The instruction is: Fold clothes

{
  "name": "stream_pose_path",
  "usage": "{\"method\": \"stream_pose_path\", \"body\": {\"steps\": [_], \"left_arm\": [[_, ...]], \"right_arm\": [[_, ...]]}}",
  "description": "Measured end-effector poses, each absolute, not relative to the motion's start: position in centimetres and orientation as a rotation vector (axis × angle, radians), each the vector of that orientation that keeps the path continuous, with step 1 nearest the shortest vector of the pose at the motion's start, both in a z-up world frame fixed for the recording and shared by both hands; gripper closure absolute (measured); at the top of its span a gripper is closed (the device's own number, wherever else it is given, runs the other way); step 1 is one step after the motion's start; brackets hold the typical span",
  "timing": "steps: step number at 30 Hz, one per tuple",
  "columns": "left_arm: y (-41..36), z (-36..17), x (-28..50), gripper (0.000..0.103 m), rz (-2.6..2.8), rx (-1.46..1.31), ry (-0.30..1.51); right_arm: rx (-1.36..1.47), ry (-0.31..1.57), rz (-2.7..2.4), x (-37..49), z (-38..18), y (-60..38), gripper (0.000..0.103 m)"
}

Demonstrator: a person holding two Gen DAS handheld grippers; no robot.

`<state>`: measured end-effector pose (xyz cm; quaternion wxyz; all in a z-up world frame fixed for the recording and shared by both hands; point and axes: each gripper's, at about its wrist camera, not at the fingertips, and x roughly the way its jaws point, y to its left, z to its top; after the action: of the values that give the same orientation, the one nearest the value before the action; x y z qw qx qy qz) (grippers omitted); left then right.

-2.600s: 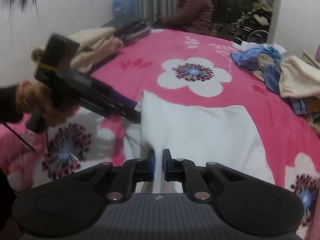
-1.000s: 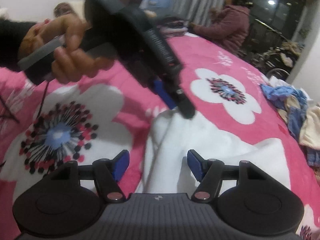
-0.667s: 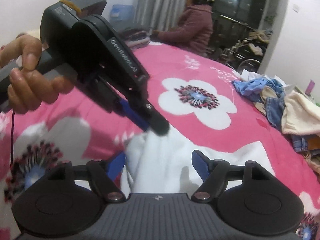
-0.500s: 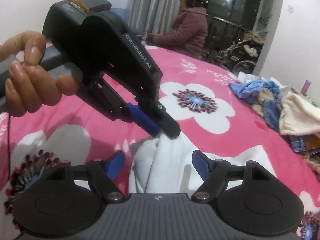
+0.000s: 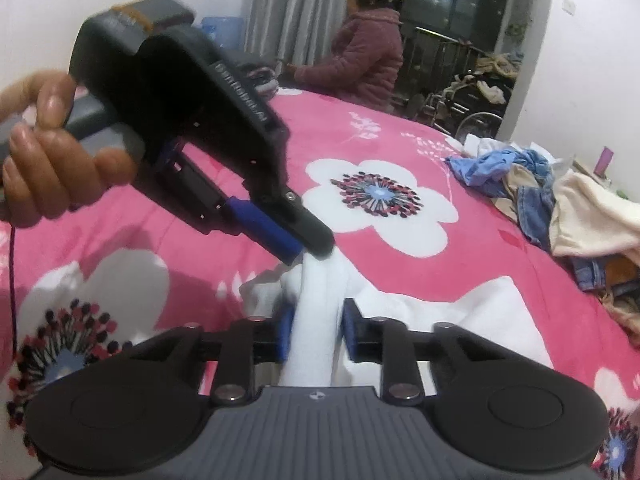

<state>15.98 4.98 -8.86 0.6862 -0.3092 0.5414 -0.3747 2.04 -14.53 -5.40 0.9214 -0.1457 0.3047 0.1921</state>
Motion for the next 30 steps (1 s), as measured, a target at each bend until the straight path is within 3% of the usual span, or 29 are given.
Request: {"method": "stream_pose_path", "body": {"steps": [2, 8, 10, 12, 16, 20, 21, 24, 30], "left_arm": [[5.1, -8.6, 15.9, 0.064, -0.849, -0.694, 1.189], [3.8, -8.4, 16.0, 0.061, -0.900, -0.657, 1.196], [2.9, -9.0, 16.0, 0.063, -0.891, -0.632, 1.237], [2.4, -9.5, 16.0, 0.073, -0.880, -0.639, 1.260], [2.6, -9.6, 16.1, 0.075, -0.888, -0.694, 1.266], [2.8, -9.5, 16.0, 0.075, -0.907, -0.725, 1.267], [2.8, -9.5, 16.0, 0.075, -0.914, -0.733, 1.264], [4.1, -8.9, 15.7, 0.074, -0.913, -0.745, 1.187], [7.5, -8.6, 14.5, 0.068, -0.843, -0.599, 1.021]], "right_arm": [[-0.246, 0.631, 0.383, 2.1, -5.0, -15.3, 0.079], [-0.144, 0.645, 0.360, 2.6, -4.5, -16.7, 0.080], [-0.154, 0.643, 0.370, 2.5, -4.6, -16.5, 0.080], [-0.175, 0.651, 0.378, 2.4, -4.9, -16.2, 0.077], [-0.227, 0.643, 0.396, 1.6, -5.1, -15.3, 0.038], [-0.363, 0.607, 0.393, 1.0, -5.8, -13.6, 0.037], [-0.389, 0.608, 0.388, 1.2, -6.1, -13.3, 0.040], [-0.353, 0.640, 0.364, 2.7, -6.4, -14.0, 0.082], [0.158, 0.670, 0.241, 4.7, -1.8, -22.6, 0.086]]}}
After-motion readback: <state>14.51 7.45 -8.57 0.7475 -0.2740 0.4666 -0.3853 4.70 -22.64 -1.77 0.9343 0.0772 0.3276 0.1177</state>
